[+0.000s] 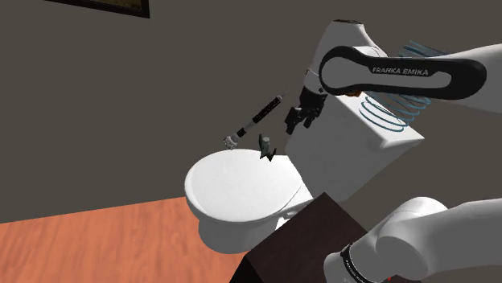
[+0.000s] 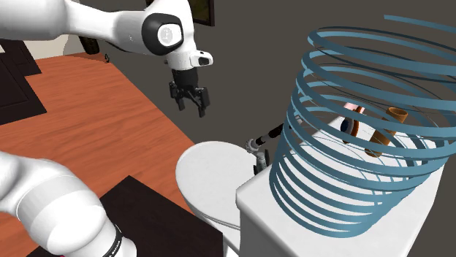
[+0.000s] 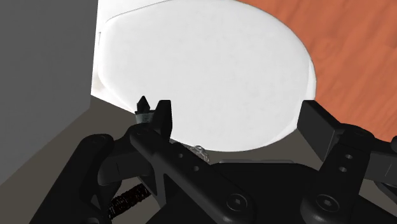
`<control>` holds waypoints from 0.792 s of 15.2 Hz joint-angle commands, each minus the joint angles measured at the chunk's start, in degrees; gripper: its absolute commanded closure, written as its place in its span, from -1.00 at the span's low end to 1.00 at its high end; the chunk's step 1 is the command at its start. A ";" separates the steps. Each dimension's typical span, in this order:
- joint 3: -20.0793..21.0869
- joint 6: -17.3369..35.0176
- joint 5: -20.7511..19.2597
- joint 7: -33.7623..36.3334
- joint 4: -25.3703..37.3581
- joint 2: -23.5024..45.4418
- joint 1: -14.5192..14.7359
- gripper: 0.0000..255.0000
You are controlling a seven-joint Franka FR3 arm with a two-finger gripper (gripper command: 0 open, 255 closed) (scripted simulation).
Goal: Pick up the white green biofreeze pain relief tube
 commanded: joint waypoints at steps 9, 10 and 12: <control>-1.33 13.09 -5.42 0.21 5.52 19.98 -2.74 -1.00; -1.51 14.10 -5.99 0.31 6.47 22.08 -2.97 -1.00; -1.89 15.95 -7.10 0.54 8.58 26.30 -3.41 -1.00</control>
